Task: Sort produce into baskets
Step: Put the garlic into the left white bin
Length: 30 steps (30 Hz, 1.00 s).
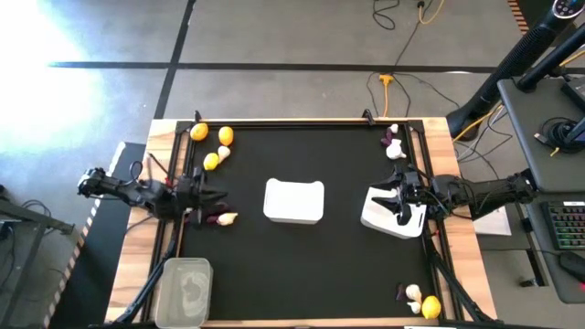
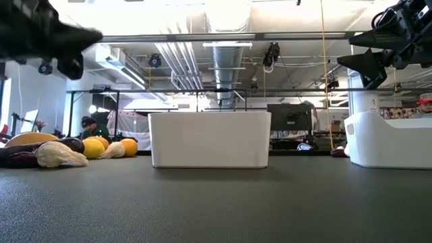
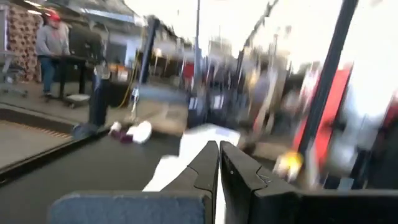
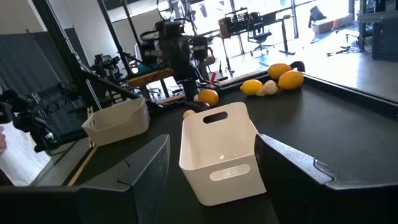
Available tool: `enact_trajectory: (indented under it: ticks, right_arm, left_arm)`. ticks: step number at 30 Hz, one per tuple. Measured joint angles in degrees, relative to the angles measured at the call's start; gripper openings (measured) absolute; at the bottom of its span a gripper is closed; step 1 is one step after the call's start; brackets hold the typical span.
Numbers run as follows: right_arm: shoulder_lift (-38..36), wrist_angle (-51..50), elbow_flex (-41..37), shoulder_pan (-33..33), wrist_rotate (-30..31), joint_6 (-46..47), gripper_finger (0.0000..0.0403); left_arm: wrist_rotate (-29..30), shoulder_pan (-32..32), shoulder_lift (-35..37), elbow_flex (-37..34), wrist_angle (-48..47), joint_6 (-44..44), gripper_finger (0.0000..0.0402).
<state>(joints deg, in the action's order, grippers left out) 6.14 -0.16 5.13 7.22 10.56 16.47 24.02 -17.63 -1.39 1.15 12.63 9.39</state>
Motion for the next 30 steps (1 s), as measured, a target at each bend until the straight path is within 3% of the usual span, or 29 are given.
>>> enact_trajectory:
  ticks: [2,5,14,21,25,30]
  right_arm:
    - [0.0,0.0,0.0,0.0,0.0,0.0,0.0228]
    - [0.0,0.0,0.0,0.0,0.0,0.0,0.0228]
    - [0.0,0.0,0.0,0.0,0.0,0.0,0.0228]
    - [0.0,0.0,0.0,0.0,0.0,0.0,0.0228]
    - [0.0,0.0,0.0,0.0,0.0,0.0,0.0228]
    - [0.0,0.0,0.0,0.0,0.0,0.0,0.0228]
  left_arm:
    - [0.5,0.0,0.0,0.0,4.8,4.2,0.0000]
    - [0.5,0.0,0.0,0.0,7.8,3.7,0.0000]
    - [10.6,0.1,-1.5,0.0,6.8,4.6,0.0000]
    - [10.5,0.1,-8.7,-0.1,4.9,5.1,0.0002]
    - [11.3,0.1,-15.6,-0.2,4.8,8.9,0.0029]
    - [10.8,0.0,-23.4,1.0,4.7,15.1,0.0093]
